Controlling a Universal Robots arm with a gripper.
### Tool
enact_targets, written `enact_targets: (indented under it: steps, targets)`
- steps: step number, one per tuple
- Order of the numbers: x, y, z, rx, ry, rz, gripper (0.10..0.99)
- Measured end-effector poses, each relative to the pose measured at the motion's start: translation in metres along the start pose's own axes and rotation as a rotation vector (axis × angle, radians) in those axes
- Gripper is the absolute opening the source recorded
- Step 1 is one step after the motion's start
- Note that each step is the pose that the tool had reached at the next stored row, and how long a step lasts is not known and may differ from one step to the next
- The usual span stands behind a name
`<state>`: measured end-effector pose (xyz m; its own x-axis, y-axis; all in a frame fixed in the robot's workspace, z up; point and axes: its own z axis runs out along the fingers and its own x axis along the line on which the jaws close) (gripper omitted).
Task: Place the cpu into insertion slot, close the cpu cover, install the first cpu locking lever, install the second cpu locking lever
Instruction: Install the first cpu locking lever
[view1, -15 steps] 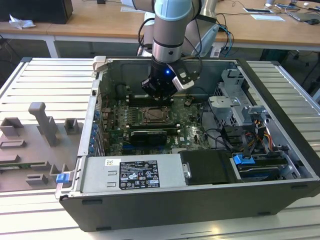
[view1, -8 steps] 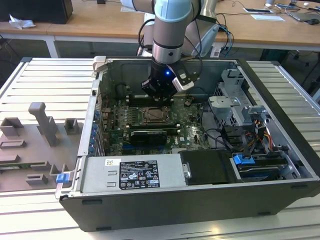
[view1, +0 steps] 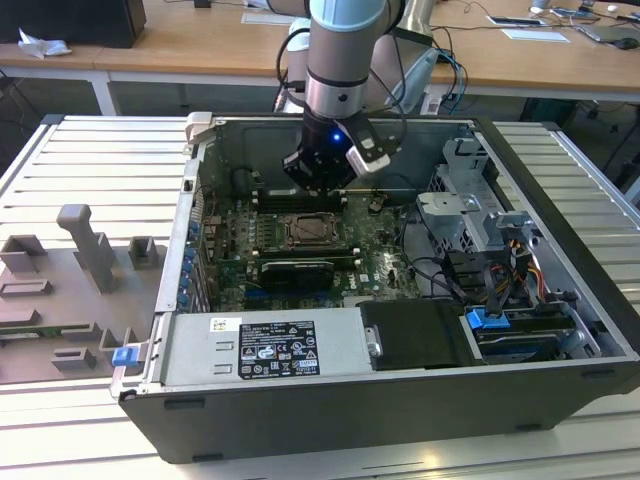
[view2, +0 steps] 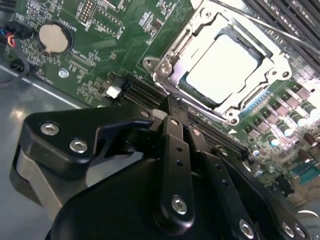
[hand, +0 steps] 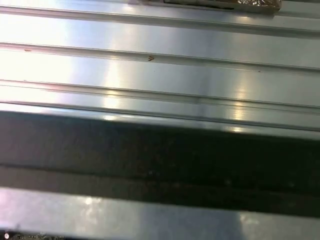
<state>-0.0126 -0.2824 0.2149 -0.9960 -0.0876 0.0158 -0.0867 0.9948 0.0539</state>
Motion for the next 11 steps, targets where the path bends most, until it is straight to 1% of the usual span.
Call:
enact_targets:
  steps: [11]
  targets:
    - [0.0003,-0.0035,-0.0002,0.0,0.0001,0.0,0.102]
